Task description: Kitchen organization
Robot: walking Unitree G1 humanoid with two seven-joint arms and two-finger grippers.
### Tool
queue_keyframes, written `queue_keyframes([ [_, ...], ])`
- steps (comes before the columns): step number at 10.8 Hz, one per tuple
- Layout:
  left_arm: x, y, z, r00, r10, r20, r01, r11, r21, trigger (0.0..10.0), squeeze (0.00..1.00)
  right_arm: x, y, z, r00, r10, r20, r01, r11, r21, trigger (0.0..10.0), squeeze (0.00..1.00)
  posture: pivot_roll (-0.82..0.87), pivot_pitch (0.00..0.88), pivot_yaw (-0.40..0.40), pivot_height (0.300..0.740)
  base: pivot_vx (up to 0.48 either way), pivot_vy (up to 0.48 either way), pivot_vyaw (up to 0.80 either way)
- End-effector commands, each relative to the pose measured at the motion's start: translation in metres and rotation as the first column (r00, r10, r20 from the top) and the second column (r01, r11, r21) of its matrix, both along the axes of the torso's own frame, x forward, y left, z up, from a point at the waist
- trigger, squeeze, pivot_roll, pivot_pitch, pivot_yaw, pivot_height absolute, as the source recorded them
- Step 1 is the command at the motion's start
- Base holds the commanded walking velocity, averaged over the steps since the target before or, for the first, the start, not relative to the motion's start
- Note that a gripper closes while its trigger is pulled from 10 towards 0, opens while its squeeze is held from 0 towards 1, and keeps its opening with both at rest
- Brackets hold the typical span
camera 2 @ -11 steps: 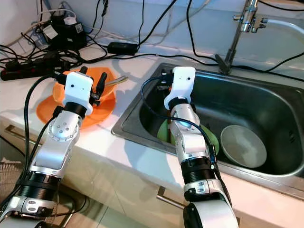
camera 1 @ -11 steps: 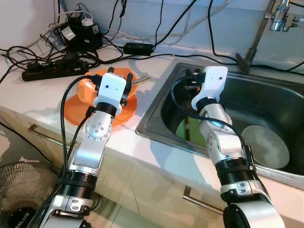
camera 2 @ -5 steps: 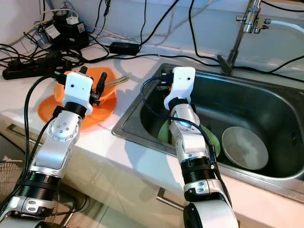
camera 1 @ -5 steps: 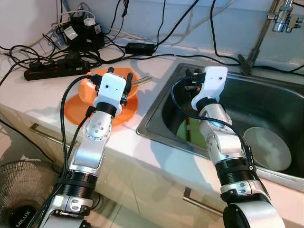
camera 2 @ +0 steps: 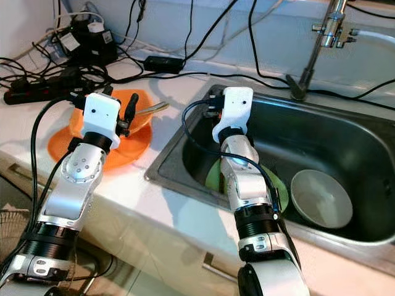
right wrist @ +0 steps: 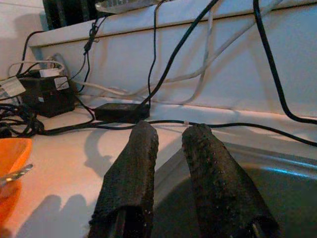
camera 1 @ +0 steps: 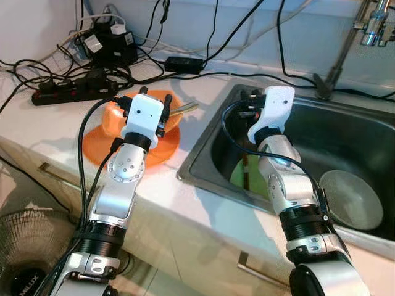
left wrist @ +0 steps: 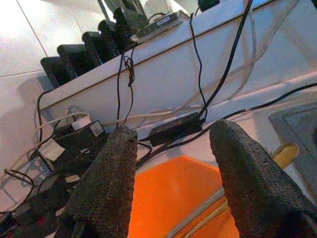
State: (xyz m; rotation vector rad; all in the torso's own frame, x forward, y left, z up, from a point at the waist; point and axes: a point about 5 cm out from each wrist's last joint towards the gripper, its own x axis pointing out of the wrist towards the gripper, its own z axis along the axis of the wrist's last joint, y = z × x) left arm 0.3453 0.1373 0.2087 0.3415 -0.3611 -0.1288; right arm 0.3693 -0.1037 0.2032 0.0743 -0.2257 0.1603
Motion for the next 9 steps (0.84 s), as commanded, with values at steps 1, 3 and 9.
queue_keyframes([
  [1, -0.0011, -0.0005, 0.0061, 1.000, -0.008, 0.025, 0.008, 1.000, -0.004, 10.0, 0.00, 0.0003, 0.0004, -0.0038, 1.000, 0.000, -0.018, 0.000, 1.000, 0.005, 10.0, 0.00, 0.17, 0.028, 0.066, 0.740, 0.000, 0.000, 0.00],
  [3, -0.0010, 0.0001, 0.0061, 1.000, -0.002, 0.024, 0.002, 1.000, 0.000, 10.0, 0.00, 0.0004, 0.0005, -0.0036, 1.000, 0.001, -0.018, -0.001, 1.000, 0.006, 10.0, 0.00, 0.17, 0.028, 0.066, 0.740, 0.000, 0.000, 0.00],
  [9, -0.0011, 0.0006, 0.0057, 1.000, 0.002, 0.024, -0.002, 1.000, -0.002, 10.0, 0.00, 0.0005, 0.0007, -0.0043, 1.000, 0.003, -0.019, -0.003, 1.000, 0.004, 10.0, 0.00, 0.17, 0.029, 0.064, 0.740, 0.259, 0.000, 0.00],
])
